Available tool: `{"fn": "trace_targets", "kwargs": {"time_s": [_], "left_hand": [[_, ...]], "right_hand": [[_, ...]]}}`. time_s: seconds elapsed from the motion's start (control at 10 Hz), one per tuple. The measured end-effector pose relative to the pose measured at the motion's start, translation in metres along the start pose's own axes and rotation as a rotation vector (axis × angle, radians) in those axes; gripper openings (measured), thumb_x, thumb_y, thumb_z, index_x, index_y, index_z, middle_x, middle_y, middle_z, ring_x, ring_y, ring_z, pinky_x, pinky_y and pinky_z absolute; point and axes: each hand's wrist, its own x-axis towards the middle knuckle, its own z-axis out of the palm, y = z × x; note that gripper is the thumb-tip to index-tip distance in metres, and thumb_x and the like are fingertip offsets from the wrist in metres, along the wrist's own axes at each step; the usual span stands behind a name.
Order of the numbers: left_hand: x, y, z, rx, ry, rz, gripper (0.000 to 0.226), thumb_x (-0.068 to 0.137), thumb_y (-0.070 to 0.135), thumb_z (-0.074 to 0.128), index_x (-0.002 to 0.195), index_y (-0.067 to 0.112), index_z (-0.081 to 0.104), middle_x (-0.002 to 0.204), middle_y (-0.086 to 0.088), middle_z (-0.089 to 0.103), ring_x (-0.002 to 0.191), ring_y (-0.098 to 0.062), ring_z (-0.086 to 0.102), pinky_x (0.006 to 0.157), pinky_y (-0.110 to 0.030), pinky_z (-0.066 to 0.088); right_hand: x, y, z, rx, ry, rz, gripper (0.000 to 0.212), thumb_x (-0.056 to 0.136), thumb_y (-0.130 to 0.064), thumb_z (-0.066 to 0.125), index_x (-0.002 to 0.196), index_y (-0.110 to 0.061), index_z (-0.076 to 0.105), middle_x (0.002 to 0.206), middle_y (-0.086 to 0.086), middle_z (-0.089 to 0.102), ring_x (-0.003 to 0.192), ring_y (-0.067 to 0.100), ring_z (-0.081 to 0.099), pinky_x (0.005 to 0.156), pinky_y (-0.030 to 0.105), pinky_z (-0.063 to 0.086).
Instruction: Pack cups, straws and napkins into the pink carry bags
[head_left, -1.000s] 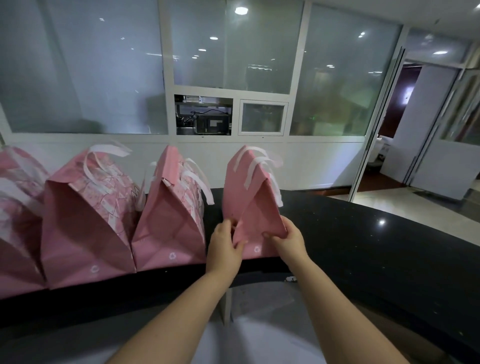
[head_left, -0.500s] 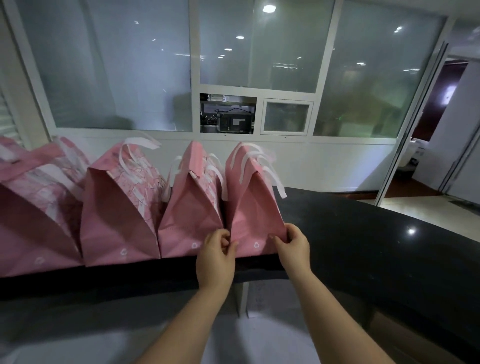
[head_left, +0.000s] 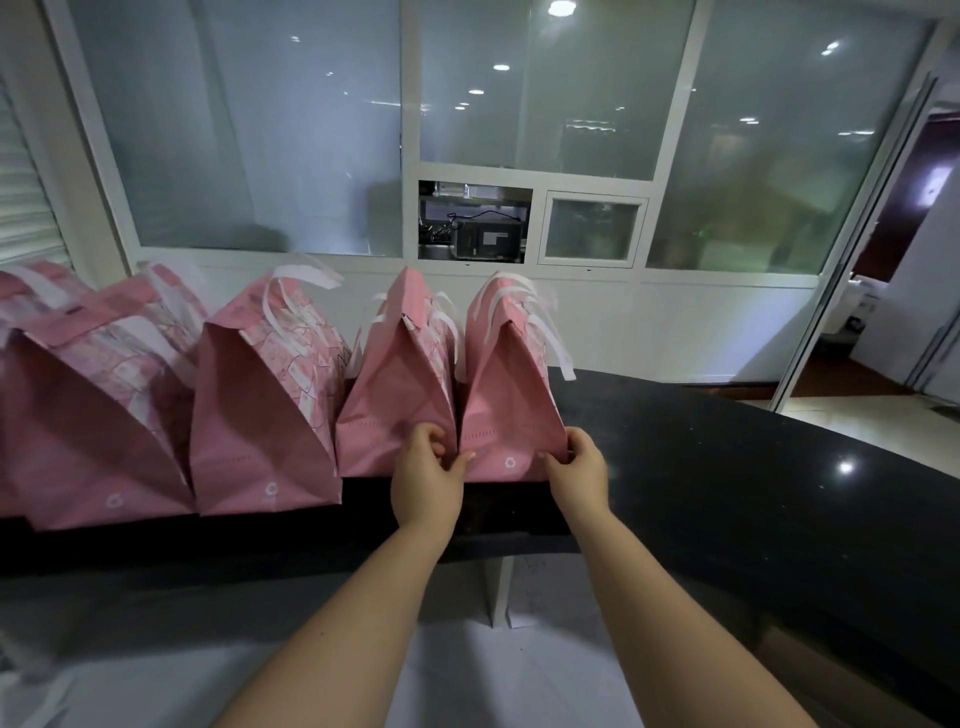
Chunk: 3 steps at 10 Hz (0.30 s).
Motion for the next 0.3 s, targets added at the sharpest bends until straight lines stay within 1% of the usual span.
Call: {"fn": "trace_targets", "kwargs": {"time_s": [0.1,0.2,0.3], "left_hand": [[0.0,0.003,-0.01,0.002,0.011,0.084,0.038,0.072,0.033,0.082,0.089,0.038,0.049,0.082,0.015,0.057,0.072,-0.004,0.058,0.058,-0.024,0.047],[0.008,0.02,-0.037,0.051,-0.046,0.214,0.031,0.075,0.032,0.08,0.097,0.035,0.059,0.09,0.014,0.058,0.076,-0.006,0.059,0.063,-0.024,0.049],[0.022,0.048,-0.071,0.111,-0.088,0.438,0.032,0.08,0.027,0.075,0.11,0.024,0.064,0.103,0.006,0.059,0.09,-0.015,0.061,0.078,-0.031,0.052]], "right_hand": [[-0.006,-0.015,-0.004,0.027,0.1,-0.05,0.03,0.08,-0.024,0.074,0.098,-0.039,0.054,0.093,-0.021,0.061,0.089,0.001,0.061,0.064,0.015,0.045],[-0.014,-0.056,-0.006,-0.034,0.187,-0.225,0.046,0.078,-0.029,0.075,0.118,-0.036,0.052,0.105,-0.031,0.048,0.111,0.004,0.05,0.09,0.024,0.044],[-0.022,-0.107,-0.004,-0.175,0.18,-0.468,0.053,0.081,-0.029,0.071,0.128,-0.036,0.048,0.125,-0.021,0.046,0.127,0.008,0.033,0.101,0.027,0.033]]}}
